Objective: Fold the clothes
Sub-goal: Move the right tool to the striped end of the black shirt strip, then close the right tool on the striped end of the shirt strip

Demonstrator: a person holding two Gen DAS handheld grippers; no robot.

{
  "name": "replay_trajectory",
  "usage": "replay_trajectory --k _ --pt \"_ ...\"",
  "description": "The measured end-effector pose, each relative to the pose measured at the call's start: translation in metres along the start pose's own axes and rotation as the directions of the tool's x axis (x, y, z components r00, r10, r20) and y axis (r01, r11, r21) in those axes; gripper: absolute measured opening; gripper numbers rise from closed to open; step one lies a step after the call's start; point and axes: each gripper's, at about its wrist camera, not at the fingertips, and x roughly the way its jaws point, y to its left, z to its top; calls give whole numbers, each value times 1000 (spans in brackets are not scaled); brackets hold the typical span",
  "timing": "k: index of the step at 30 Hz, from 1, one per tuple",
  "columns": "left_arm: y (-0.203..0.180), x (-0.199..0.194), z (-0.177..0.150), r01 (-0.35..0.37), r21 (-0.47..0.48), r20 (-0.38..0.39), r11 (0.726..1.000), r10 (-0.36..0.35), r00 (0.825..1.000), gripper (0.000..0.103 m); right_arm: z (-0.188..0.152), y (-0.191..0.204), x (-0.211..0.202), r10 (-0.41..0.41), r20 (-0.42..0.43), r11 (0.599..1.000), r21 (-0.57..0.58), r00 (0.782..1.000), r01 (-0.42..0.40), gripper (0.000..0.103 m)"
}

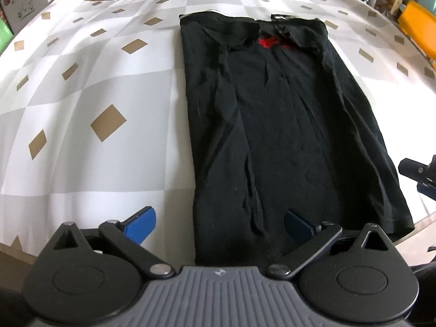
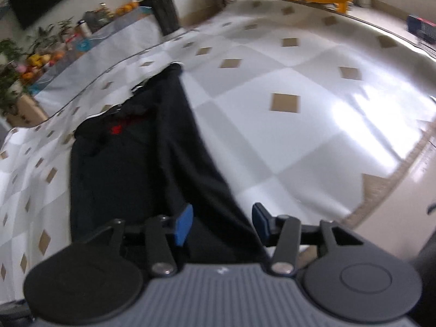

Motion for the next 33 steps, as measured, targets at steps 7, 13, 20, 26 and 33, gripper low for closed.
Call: replay_trajectory --k 7,13,20,26,33 --pt "1 7 0 -42 6 -18 999 42 999 101 -8 -9 21 -108 -65 993 40 992 110 49" --pt "12 9 2 -55 -47 -21 997 54 998 101 -17 3 31 -155 -46 984 -97 987 150 50" --pt "19 12 2 -80 -80 -32 994 78 996 101 -21 15 33 -184 -30 962 -209 982 174 39" --pt "16 7 3 -56 -75 -27 996 54 998 101 -14 20 29 -181 -77 967 -194 981 163 41" --pt "8 8 23 -40 -41 -47 998 38 998 101 20 20 16 -36 -40 995 -92 999 32 49"
